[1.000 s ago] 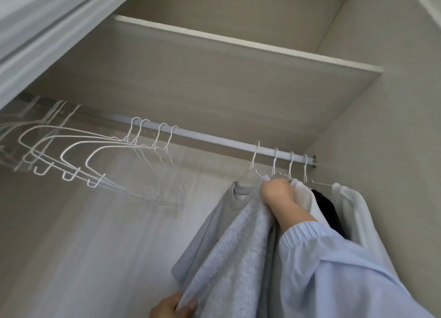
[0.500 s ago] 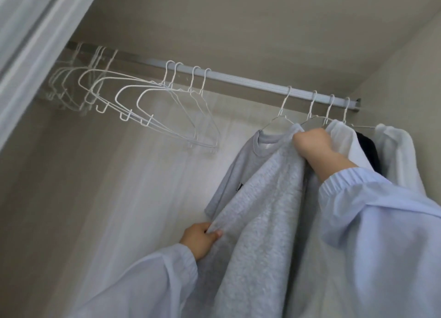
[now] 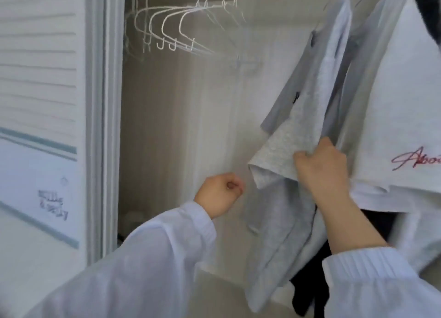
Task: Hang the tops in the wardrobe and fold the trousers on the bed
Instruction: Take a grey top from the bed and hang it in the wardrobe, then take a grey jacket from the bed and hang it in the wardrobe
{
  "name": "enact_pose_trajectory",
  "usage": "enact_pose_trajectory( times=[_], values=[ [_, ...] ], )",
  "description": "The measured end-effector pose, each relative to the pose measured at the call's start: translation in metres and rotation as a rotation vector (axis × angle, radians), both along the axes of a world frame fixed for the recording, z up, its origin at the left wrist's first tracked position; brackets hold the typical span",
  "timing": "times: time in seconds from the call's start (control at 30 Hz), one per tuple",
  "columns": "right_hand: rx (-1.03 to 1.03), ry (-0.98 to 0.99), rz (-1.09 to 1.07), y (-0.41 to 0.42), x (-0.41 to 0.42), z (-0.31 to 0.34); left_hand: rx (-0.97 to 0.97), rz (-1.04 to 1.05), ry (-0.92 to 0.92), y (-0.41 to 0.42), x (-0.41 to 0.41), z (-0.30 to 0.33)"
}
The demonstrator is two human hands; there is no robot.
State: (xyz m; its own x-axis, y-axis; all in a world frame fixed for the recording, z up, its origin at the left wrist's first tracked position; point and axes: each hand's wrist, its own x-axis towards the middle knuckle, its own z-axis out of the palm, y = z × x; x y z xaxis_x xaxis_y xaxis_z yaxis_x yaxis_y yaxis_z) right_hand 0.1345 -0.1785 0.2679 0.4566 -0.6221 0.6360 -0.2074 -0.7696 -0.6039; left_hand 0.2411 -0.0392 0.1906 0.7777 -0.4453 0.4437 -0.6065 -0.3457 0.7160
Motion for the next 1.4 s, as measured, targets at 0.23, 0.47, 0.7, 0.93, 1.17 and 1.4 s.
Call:
enact_pose_trajectory(
  times=[0.23,0.47,0.7,0.93,1.17,1.4],
  values=[
    [-0.211,-0.295,0.116,0.065,-0.02,-0.053,0.13,0.318,-0.007,0.132,-0.092,-0.045],
    [-0.164,-0.242,0.951,0.205,-0.064,-0.131,0.165,0.853,0.03,0.238,-0.233,-0.083],
    [-0.172,-0.056,1.613,0.357,-0.201,-0.218,0.549,1.482,0.059,0.301,-0.439,-0.132],
    [-0.486,0.018,2.135,0.448,-0.407,-0.274,0.697,1.959,0.318,0.315,-0.676,-0.176],
    [-0.687,0.373,2.541,0.479,-0.604,-0.346,0.249,2.305,0.974,0.259,-0.882,-0.28],
    [-0.906,0.764,2.692,0.512,-0.754,-0.42,-0.083,2.366,1.259,0.258,-1.029,-0.363]
  ],
)
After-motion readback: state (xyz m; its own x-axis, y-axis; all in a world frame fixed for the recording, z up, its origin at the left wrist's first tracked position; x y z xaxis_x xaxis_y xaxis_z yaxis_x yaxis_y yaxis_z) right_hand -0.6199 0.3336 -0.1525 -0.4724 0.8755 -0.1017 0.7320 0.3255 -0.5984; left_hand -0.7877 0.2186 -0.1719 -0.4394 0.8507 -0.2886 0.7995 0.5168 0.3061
